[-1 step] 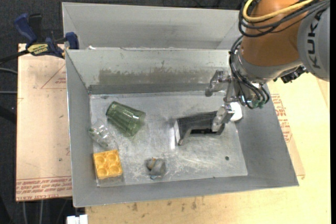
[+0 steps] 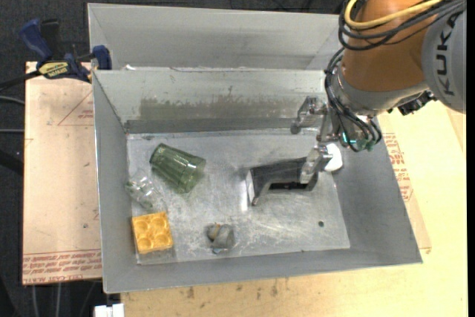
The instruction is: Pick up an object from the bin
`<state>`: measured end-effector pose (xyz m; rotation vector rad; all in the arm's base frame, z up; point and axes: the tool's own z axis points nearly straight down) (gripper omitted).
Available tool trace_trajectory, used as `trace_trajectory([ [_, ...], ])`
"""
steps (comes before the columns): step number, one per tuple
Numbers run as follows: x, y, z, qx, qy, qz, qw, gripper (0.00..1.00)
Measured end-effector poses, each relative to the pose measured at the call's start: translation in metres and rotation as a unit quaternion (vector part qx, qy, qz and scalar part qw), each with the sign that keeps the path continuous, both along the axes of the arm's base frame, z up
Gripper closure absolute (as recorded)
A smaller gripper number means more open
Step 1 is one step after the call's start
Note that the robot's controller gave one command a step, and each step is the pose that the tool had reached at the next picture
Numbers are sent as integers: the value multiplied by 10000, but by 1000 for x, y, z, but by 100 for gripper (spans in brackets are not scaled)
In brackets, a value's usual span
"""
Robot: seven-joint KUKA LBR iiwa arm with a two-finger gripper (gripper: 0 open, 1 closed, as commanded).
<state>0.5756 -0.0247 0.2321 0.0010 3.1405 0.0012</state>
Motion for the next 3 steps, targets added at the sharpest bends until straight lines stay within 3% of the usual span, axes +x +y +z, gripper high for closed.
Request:
trace_trajectory([
  [1, 11, 12, -40, 1, -30, -369, 9993, 0],
  [2, -18, 31, -108, 5, -11, -756, 9971, 0],
  [3, -14, 33, -136, 41, -122, -577, 9982, 0],
])
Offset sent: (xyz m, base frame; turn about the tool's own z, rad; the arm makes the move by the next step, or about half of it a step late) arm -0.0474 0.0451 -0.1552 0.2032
